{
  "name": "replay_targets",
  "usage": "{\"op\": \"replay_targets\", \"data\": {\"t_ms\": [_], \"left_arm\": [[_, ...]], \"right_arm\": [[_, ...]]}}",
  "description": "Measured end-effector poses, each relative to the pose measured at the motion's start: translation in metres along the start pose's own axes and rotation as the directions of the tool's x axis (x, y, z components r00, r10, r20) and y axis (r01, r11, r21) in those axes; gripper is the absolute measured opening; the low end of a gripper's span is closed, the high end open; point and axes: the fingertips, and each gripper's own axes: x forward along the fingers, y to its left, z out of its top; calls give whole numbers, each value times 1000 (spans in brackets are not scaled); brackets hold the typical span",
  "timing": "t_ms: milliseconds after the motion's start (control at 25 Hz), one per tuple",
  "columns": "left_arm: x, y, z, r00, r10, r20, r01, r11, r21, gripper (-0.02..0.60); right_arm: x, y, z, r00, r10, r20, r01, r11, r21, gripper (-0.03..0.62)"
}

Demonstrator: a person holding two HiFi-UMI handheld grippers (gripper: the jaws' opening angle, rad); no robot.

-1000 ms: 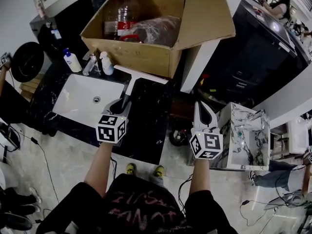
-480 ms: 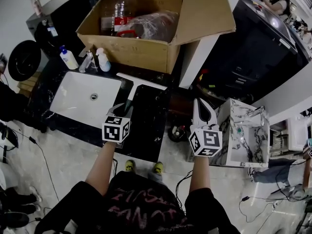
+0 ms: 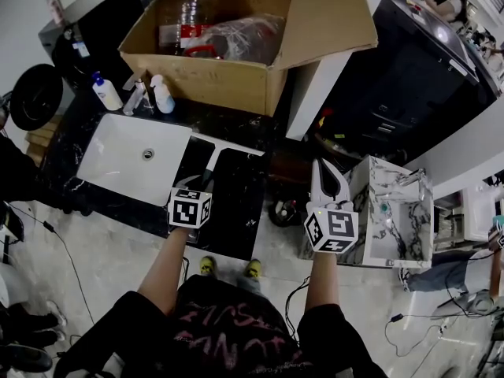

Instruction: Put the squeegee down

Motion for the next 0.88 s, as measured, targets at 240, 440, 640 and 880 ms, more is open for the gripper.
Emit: {"op": "replay_targets", "data": {"t_ms": [240, 440, 640, 880], "left_arm": [[9, 1, -14, 998, 12, -57, -13, 1000, -14, 101], [15, -3, -21, 996, 2, -84, -3, 1000, -17, 101], [18, -6, -26, 994, -5, -109, 4, 1000, -15, 101], [22, -10, -31, 993, -11, -113, 8, 1000, -26, 103]], "right_arm": [[-1, -5, -2, 1000, -9, 1, 9, 1000, 6, 12], [-2, -8, -6, 1000, -18, -6, 18, 1000, 9, 12], [-3, -10, -9, 1000, -21, -14, 21, 1000, 11, 12], [-7, -11, -9, 1000, -26, -16, 26, 1000, 8, 12]]}}
